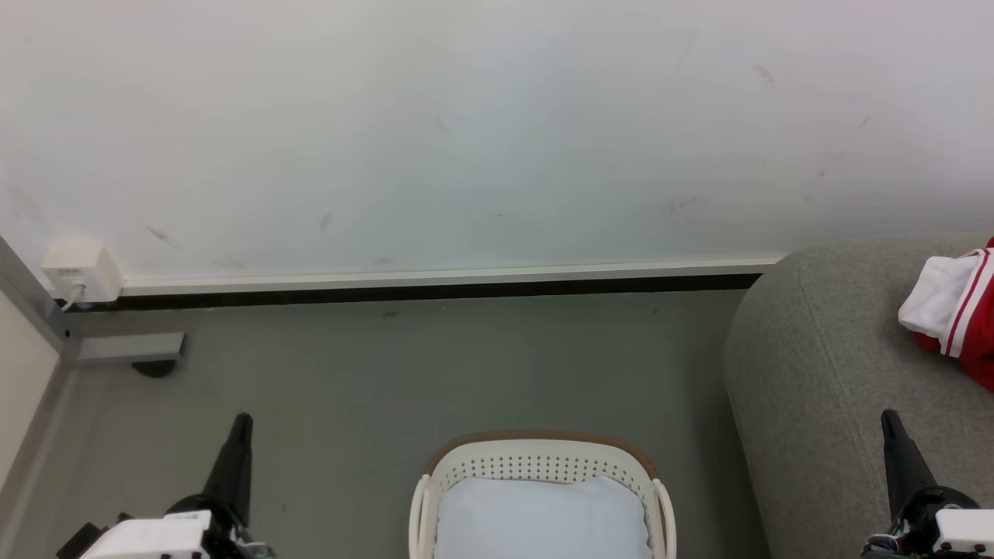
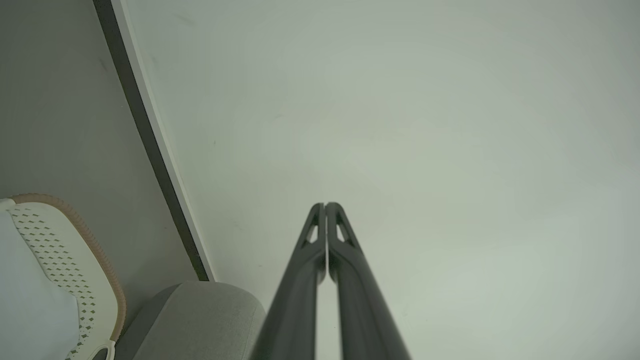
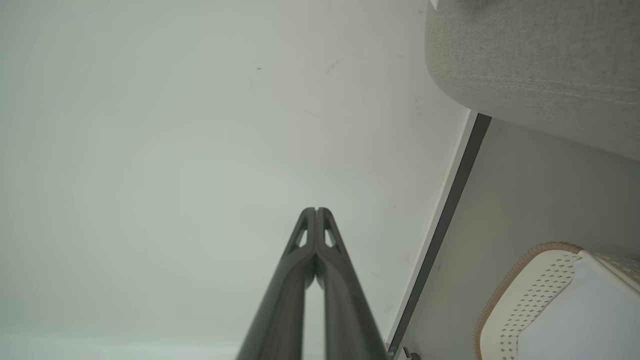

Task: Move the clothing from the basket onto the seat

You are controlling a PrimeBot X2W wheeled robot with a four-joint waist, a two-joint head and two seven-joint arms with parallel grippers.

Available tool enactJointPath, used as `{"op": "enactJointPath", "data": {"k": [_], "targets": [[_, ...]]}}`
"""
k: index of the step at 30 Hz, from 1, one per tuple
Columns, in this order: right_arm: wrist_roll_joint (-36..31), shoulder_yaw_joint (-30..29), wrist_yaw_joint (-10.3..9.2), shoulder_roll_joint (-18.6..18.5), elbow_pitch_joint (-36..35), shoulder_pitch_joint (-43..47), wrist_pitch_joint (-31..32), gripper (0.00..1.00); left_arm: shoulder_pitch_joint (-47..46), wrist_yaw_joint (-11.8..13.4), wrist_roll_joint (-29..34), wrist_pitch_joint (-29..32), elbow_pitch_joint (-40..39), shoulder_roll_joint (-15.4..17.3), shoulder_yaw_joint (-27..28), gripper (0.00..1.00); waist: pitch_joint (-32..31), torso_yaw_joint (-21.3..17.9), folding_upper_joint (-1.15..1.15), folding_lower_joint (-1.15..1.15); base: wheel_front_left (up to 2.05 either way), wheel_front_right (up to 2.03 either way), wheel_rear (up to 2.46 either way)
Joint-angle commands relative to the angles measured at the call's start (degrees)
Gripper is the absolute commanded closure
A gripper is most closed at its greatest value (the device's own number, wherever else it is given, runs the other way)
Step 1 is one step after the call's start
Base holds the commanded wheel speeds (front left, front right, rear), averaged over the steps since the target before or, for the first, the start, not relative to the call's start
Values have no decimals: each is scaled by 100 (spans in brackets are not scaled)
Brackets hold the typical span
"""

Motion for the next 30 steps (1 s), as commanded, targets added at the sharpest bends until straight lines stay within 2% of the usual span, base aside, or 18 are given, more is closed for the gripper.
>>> {"op": "enactJointPath", "data": {"k": [1, 30], "targets": [[5, -19, -12, -39, -32, -33, 22, 100, -33, -31, -73, 27, -12, 10, 13, 100, 0, 0, 0, 0, 0, 0, 0], [5, -18, -12, -39, -33, -33, 21, 100, -33, -31, -74, 27, -13, 10, 12, 100, 0, 0, 0, 0, 0, 0, 0]]}}
